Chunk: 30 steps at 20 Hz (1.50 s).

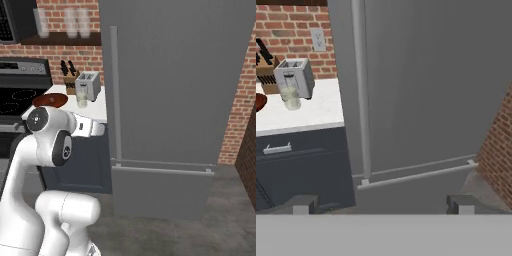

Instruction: Grab a lemon wedge from the fridge and one ice cube from the ice bowl, and put them in the glass of lemonade.

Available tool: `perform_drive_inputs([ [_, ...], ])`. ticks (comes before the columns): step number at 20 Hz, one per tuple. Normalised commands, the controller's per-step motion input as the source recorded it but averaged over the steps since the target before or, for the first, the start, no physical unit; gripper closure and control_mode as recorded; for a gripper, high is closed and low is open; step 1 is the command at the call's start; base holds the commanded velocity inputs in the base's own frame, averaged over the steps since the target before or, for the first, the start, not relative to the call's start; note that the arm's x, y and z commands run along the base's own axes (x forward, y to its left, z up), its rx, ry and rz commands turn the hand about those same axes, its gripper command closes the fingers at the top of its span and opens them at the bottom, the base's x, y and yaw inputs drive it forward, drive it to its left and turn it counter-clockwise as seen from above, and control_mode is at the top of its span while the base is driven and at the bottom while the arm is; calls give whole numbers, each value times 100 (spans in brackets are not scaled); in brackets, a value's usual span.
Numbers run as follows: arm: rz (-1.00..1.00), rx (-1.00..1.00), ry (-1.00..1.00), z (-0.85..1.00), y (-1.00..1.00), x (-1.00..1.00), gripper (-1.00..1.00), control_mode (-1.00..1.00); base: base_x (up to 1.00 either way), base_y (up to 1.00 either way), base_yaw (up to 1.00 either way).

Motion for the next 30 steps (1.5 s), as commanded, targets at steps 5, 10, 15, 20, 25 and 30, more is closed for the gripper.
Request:
perform_drive_inputs([
  [5, 7, 5, -1, 20, 0, 52, -100, -100, 0, 0, 0],
  [10, 0, 0, 1, 32, 0, 29, -100, -100, 0, 0, 0],
  [15, 0, 0, 0, 19, 0, 39, -100, -100, 0, 0, 0],
  [20, 5, 0, 0, 8, 0, 74, -100, -100, 0, 0, 0],
  [25, 12, 1, 0, 1, 0, 82, -100, -100, 0, 0, 0],
  [30, 2, 0, 0, 0, -1, 72, -100, -100, 0, 0, 0],
])
